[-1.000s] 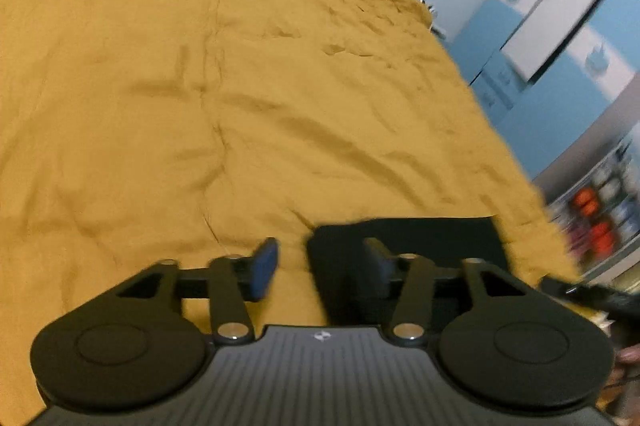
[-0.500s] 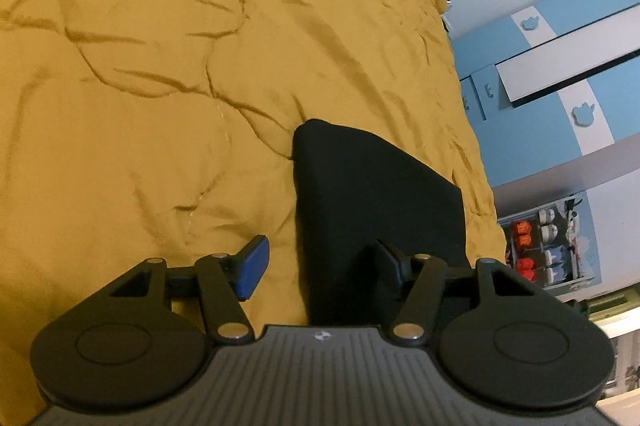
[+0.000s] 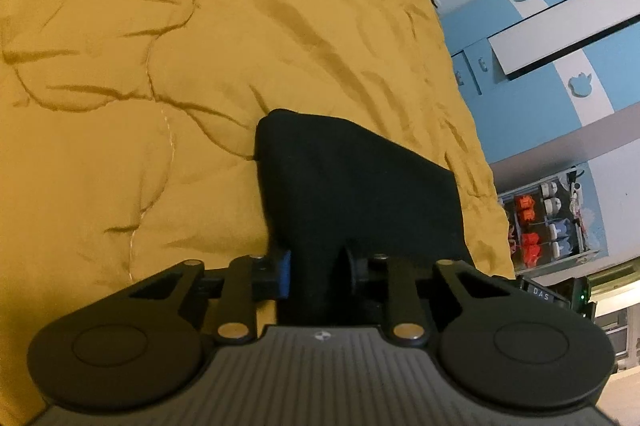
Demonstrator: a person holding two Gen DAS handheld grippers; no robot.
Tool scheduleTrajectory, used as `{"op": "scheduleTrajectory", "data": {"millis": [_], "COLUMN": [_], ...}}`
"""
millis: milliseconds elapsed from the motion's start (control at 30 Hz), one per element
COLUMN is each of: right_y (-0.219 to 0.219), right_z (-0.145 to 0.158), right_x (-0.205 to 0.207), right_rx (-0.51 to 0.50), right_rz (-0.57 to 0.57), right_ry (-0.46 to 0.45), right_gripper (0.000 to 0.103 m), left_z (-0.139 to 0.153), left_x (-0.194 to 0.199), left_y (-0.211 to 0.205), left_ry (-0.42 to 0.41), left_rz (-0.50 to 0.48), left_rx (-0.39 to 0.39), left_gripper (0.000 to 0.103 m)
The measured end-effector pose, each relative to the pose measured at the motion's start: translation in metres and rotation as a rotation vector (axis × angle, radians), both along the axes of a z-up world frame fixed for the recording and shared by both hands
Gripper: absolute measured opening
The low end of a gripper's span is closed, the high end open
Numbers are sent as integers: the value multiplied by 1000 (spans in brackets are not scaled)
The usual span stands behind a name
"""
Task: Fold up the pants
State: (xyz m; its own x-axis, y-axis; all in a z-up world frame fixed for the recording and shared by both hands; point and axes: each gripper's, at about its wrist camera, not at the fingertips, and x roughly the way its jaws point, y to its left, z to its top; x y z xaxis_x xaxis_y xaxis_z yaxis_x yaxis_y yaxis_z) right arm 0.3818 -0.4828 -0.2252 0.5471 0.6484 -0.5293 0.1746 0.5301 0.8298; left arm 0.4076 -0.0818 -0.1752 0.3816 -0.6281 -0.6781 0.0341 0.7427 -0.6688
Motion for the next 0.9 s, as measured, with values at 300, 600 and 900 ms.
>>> {"op": "scheduleTrajectory", "data": {"millis": [300,600,900], "right_y": [2,21,74], "right_z": [46,94,127], "right_x": [-8,-29,-54], "right_rx": [-78,-79,9], "right_rz": [-6,25,77], "right_ry": [-56,-101,-141], "right_gripper": [14,9,8], "left_z": [40,92,157], "left_x": [-13,-31,-69], "left_y": [-6,5,54], "left_ry": [-100,-179,-239], "left_rz": [-27,-57,-54], "left_rx": [62,131,223], "left_gripper": [21,21,21]}}
